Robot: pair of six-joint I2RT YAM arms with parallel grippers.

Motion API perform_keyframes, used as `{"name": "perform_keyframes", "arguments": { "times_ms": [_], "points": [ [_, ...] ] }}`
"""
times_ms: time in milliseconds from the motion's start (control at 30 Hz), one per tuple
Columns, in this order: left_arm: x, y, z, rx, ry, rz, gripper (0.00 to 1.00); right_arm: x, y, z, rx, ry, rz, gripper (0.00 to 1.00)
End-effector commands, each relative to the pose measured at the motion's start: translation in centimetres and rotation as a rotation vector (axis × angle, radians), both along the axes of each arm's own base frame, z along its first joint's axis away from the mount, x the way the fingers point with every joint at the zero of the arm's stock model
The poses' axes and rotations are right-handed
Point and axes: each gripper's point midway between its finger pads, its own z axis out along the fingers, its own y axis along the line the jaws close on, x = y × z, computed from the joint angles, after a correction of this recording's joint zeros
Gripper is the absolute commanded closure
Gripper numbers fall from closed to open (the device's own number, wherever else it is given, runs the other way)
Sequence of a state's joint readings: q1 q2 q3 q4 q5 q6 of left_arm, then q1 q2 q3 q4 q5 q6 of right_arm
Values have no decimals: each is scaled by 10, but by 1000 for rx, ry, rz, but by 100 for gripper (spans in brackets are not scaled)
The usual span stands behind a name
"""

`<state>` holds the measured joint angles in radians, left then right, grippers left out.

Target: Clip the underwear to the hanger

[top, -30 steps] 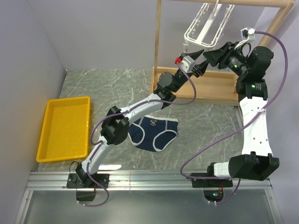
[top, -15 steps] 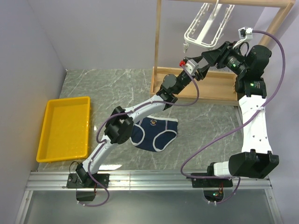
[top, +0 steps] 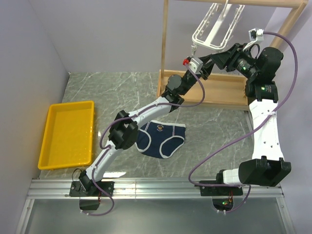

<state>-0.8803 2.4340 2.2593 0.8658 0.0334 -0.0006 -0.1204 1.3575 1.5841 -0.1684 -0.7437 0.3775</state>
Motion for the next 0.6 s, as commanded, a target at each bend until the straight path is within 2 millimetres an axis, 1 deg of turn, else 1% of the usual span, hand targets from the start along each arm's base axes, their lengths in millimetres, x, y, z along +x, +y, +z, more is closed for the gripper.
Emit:
{"name": "perform_keyframes", "arguments": {
  "times_ms": [0, 67, 100, 133, 233, 300, 367, 433, 467, 567],
  "points": [
    [-15, 10, 32, -60, -35, -37, 69, -11, -4, 35, -30, -100, -36, 51],
    [-19, 14, 37, -64, -43, -48, 72, -9, -13, 38, -43, -115, -78, 48],
    [-20, 13, 36, -56, -46, -58, 73, -9, -20, 40, -57, -122, -102, 47],
    [-22, 14, 38, -58, -47, -67, 75, -9, -23, 40, -67, -127, -110, 46],
    [-27, 14, 42, -52, -49, -84, 78, -4, -32, 33, -99, -114, -138, 43],
    [-29, 17, 46, -52, -50, -88, 80, -2, -33, 30, -105, -100, -124, 41],
    [-32, 17, 50, -47, -51, -97, 82, 1, -34, 28, -109, -93, -120, 41],
    [-34, 17, 49, -41, -48, -104, 83, 2, -32, 26, -105, -89, -108, 40],
    [-35, 18, 51, -42, -50, -105, 83, 3, -31, 28, -107, -95, -105, 40],
    [-37, 18, 51, -35, -52, -109, 84, 5, -27, 24, -112, -91, -79, 40]
  ]
}}
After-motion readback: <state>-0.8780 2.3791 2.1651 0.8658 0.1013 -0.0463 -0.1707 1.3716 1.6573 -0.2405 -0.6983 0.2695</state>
